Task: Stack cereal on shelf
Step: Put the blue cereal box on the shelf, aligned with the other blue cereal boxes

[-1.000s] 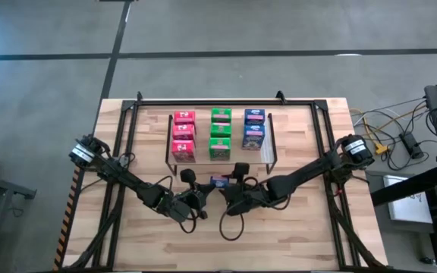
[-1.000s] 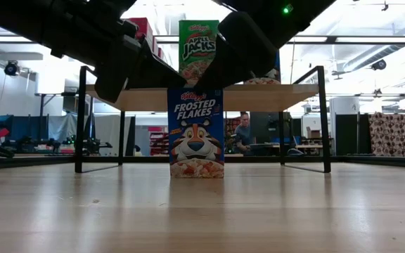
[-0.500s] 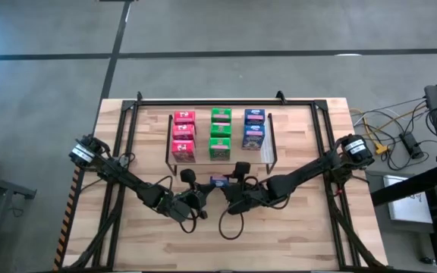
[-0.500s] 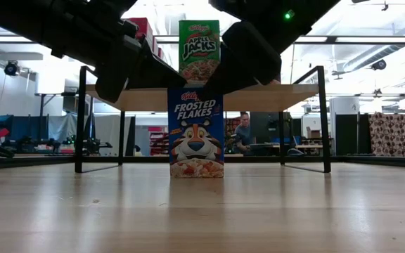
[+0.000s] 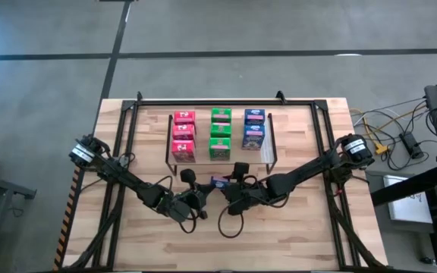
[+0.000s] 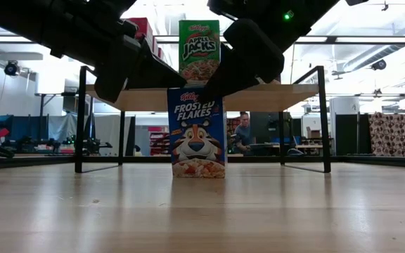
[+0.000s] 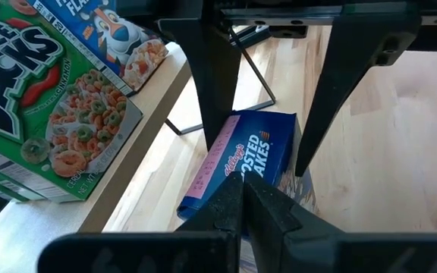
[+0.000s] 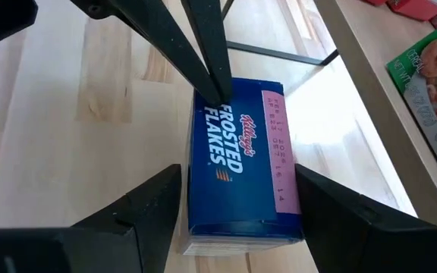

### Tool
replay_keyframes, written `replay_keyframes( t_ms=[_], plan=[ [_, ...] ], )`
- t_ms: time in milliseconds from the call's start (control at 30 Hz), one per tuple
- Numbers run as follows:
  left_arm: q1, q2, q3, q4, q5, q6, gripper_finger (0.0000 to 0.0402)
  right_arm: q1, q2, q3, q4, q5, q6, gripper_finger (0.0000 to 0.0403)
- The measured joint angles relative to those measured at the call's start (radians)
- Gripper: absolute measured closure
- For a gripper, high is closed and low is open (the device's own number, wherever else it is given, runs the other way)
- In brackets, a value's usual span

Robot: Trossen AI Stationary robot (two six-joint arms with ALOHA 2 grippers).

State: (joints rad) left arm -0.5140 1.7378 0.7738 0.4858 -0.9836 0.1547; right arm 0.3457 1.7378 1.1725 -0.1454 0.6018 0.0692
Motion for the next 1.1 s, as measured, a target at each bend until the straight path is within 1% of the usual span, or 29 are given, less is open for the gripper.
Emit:
replay_keyframes(
  t_ms=[333, 567, 900, 1100],
  plan=[
    [-0.002, 0.0, 0.0, 0.0, 0.0, 0.0, 0.0401, 0.0, 0.0, 0.0, 0.001, 0.0, 0.018, 0.0208],
    [-0.023, -0.025, 0.0, 0.0, -0.001, 0.043, 0.0401, 0.001, -0.002, 0.0, 0.001, -0.009, 0.039, 0.0211],
    [-0.081, -0.149, 0.0, -0.015, -0.002, 0.14, 0.0401, 0.001, -0.025, -0.001, -0.002, -0.042, 0.07, 0.0212],
    [-0.117, -0.244, 0.0, -0.044, -0.003, 0.181, 0.0401, 0.001, -0.066, -0.001, -0.002, -0.135, 0.08, 0.0214]
  ],
)
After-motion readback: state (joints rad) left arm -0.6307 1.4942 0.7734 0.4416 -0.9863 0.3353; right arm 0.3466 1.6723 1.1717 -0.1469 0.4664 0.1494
